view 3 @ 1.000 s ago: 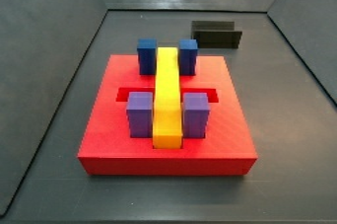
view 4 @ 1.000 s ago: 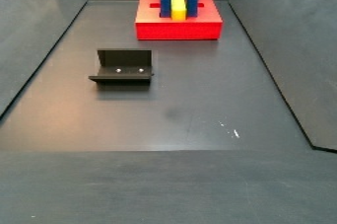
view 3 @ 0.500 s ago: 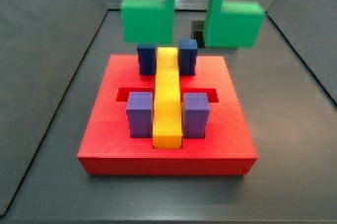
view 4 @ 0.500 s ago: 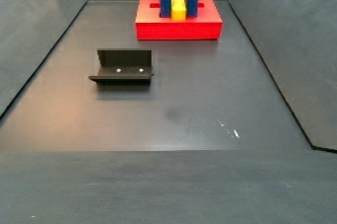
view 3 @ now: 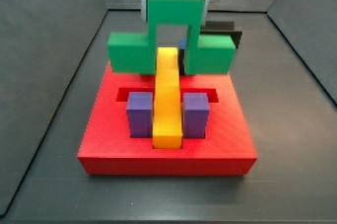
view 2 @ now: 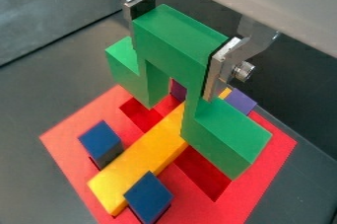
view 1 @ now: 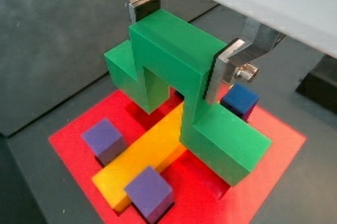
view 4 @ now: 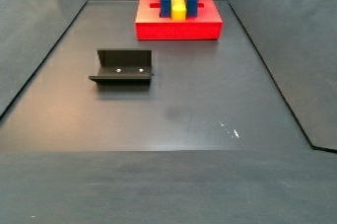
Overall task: Pick up the green object. Move up. Place the green object on the fixture. Regrasp the green object. Move to above the board. Insert the green object.
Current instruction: Insert the green object.
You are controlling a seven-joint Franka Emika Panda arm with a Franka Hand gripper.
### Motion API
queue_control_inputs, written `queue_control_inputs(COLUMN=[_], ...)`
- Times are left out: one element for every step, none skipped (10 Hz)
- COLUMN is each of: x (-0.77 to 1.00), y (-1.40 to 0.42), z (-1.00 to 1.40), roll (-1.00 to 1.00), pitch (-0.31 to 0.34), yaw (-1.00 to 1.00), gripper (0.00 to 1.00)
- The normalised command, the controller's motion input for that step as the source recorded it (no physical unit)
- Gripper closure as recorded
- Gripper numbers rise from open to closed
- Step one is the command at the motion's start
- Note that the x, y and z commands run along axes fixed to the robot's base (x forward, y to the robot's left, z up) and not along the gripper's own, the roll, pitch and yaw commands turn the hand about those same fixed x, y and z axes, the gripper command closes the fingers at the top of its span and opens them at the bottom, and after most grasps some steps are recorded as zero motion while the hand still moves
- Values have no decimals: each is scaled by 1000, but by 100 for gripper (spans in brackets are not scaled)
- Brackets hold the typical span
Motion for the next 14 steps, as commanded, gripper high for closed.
queue_control_inputs(x=[334,311,231,240,197,0,0,-29,-311,-294,-226,-17,0,0], y=[-246,-200,-83,0,180,254,160,0,0,0,0,0,0,0], z=[-426,-400,-326,-174,0,0,3,134,177,206,189,0,-20,-14], roll=[0,0,31,26,0,-14,0,177,294,307,313,96,19,4], pitch=[0,7,26,43,69,0,0,10,0,0,0,20,0,0], yaw=[69,57,69,77,86,114,49,0,0,-106,-194,-229,-57,-14], gripper=[100,100,100,100,100,100,100,100,100,100,100,100,100,100])
